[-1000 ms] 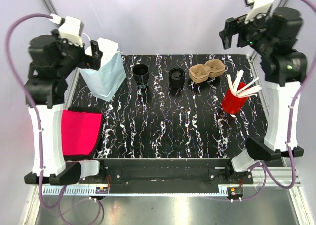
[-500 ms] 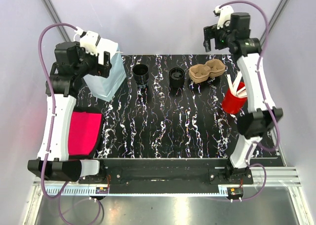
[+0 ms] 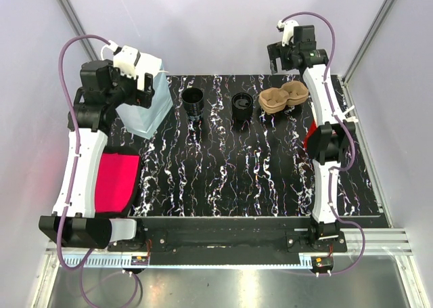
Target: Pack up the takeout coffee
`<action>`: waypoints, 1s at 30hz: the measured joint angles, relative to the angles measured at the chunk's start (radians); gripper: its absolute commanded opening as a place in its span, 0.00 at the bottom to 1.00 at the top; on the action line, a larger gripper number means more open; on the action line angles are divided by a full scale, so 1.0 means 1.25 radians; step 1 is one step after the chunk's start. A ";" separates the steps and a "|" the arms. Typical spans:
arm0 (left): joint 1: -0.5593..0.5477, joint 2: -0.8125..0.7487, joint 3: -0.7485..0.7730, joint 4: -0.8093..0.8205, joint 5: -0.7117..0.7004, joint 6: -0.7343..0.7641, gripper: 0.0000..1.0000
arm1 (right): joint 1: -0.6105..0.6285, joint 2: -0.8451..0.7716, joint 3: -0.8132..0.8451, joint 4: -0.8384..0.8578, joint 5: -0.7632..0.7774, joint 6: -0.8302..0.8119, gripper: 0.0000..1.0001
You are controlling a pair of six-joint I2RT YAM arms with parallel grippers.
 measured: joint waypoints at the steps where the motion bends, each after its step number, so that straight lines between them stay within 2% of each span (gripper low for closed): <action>1: 0.000 -0.001 0.000 0.000 -0.001 0.000 0.99 | 0.000 0.013 0.009 0.000 0.004 -0.002 0.98; 15: 0.000 -0.013 -0.024 -0.002 -0.011 0.015 0.99 | 0.000 0.080 -0.001 -0.006 0.040 -0.017 0.88; 23: 0.000 -0.029 -0.039 -0.008 -0.011 0.015 0.99 | 0.000 0.119 -0.039 -0.017 0.068 -0.024 0.80; 25: 0.000 -0.033 -0.039 -0.009 -0.011 0.015 0.99 | -0.001 0.127 -0.047 -0.021 0.077 -0.023 0.75; 30: 0.000 -0.044 -0.049 -0.008 -0.011 0.015 0.99 | -0.004 0.143 -0.049 -0.021 0.084 -0.020 0.74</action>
